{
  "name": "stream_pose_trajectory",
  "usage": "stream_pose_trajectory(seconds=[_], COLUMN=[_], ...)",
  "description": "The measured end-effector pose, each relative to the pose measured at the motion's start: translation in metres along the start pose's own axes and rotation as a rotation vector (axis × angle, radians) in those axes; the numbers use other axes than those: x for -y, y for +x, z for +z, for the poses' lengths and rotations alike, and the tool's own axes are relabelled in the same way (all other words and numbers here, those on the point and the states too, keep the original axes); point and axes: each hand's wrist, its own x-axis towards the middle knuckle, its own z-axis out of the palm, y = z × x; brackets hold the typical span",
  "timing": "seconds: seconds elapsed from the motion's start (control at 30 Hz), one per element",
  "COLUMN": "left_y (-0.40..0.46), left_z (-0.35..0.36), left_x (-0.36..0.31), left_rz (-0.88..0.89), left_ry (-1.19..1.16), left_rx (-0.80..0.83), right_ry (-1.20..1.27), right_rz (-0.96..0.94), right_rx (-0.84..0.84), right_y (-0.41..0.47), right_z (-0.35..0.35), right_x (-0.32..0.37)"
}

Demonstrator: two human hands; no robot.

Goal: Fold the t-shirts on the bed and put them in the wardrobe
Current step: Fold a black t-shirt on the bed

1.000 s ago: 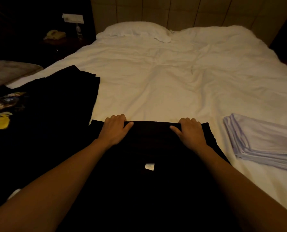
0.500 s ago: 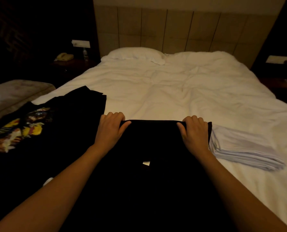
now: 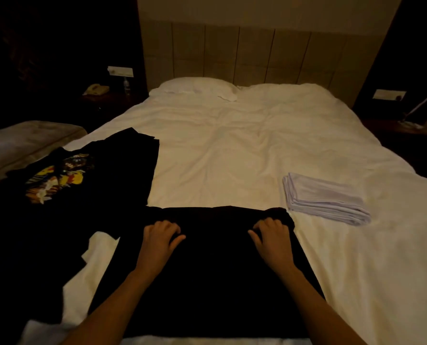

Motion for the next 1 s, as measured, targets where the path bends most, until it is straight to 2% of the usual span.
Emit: stream_pose_trajectory(seconds=[0.07,0.17,0.27,0.37,0.4,0.47,0.53,0.57,0.63,0.73,0.83,1.0], left_y=[-0.022,-0.037,-0.051,-0.07,-0.076,-0.08,-0.074,-0.07,-0.059,-0.043,-0.024,-0.001], left_z=[0.003,-0.003,-0.013,-0.029,-0.035,-0.046,-0.055,-0.059,-0.063,-0.06,-0.053,-0.046], left_x=[0.003,0.001,-0.008,-0.028,-0.035,-0.046,-0.05,-0.05,-0.046,-0.038,-0.03,-0.012], left_rz=[-0.04,-0.081,-0.144,-0.331,-0.429,-0.731,-1.056,-1.168,-1.3,-1.349,-1.337,-1.326], left_ry=[-0.021,-0.043,-0.089,-0.27,-0.359,-0.646,-1.118,-1.357,-1.662,-1.843,-1.898,-1.982], left_rx=[0.068,0.107,0.101,0.043,0.016,-0.012,-0.033,-0.035,-0.058,-0.088,-0.076,-0.199], right_ry=[-0.001,0.059,0.125,0.418,0.545,0.854,1.245,1.418,1.638,1.816,1.918,1.84], right_rz=[0.037,0.094,0.148,0.321,0.426,0.69,0.969,1.065,1.163,1.231,1.264,1.281], right_rx=[0.136,0.201,0.174,0.115,0.098,0.058,0.033,0.049,0.078,0.073,0.077,0.009], right_y=[-0.019,-0.038,-0.052,-0.068,-0.073,-0.08,-0.078,-0.075,-0.065,-0.045,-0.025,-0.006], right_z=[0.002,-0.003,-0.008,-0.012,-0.013,-0.013,-0.015,-0.018,-0.018,-0.013,-0.003,0.017], right_x=[-0.001,0.0,0.008,0.02,0.024,0.028,0.028,0.028,0.023,0.015,0.006,-0.024])
